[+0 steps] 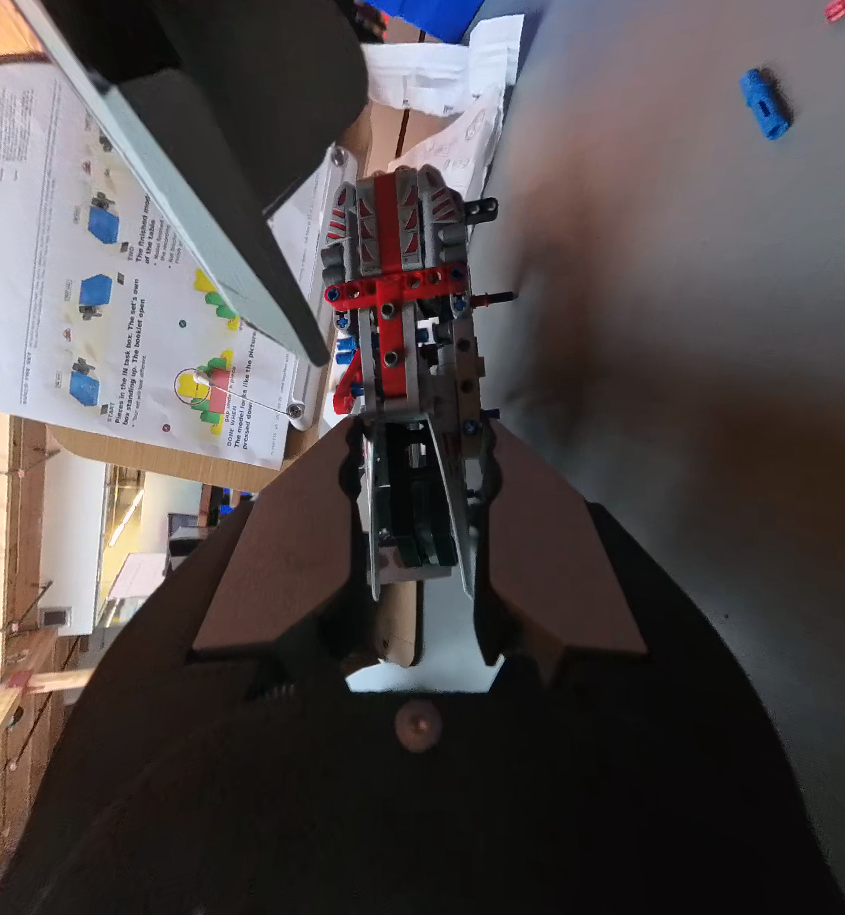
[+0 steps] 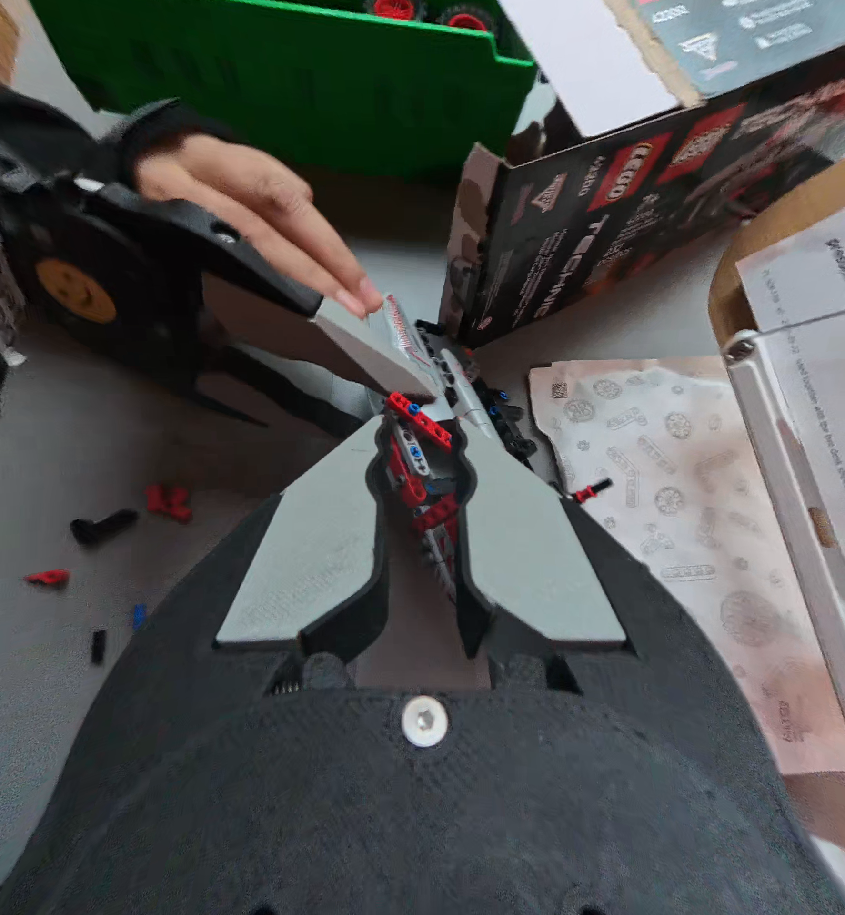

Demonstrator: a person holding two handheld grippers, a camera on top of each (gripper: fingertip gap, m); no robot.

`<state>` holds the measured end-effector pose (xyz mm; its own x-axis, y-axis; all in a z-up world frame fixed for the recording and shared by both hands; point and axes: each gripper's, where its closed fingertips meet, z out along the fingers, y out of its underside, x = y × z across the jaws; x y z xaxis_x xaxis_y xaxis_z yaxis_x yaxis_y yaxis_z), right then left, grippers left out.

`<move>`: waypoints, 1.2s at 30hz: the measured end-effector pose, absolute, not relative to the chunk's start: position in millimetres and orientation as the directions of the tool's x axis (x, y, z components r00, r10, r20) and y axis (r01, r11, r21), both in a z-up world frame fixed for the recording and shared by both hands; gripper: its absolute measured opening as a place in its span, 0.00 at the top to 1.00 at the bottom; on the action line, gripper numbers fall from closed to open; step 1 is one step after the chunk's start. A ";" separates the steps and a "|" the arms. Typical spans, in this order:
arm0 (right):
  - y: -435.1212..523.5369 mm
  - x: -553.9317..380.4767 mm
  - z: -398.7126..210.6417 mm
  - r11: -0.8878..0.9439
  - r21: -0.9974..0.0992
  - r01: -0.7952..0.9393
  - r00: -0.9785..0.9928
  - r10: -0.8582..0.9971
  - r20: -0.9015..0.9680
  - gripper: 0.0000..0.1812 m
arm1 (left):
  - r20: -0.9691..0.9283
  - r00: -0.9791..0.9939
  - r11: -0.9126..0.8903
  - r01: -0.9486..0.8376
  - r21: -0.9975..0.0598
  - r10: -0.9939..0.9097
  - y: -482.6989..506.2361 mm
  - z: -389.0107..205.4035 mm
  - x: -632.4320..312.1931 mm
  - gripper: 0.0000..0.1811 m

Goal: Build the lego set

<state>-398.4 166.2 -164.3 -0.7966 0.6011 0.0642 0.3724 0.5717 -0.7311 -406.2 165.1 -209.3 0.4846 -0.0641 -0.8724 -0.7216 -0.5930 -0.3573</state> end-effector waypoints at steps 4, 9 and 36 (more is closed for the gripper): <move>154.6 -398.6 -162.8 0.604 -0.749 0.272 -0.829 0.543 0.136 0.86 | -0.873 0.485 -0.607 -0.710 -0.356 -0.056 164.7 -209.4 -407.1 0.75; 159.6 -406.7 -174.9 0.759 -0.641 0.112 -0.778 0.468 0.419 0.91 | -0.844 0.534 -0.604 -0.687 -0.404 -0.042 164.3 -207.8 -406.3 0.75; 182.8 -422.8 -103.6 0.741 -0.667 -0.071 -0.438 0.578 0.689 1.00 | -0.856 0.516 -0.626 -0.680 -0.382 -0.038 168.6 -207.2 -400.7 0.76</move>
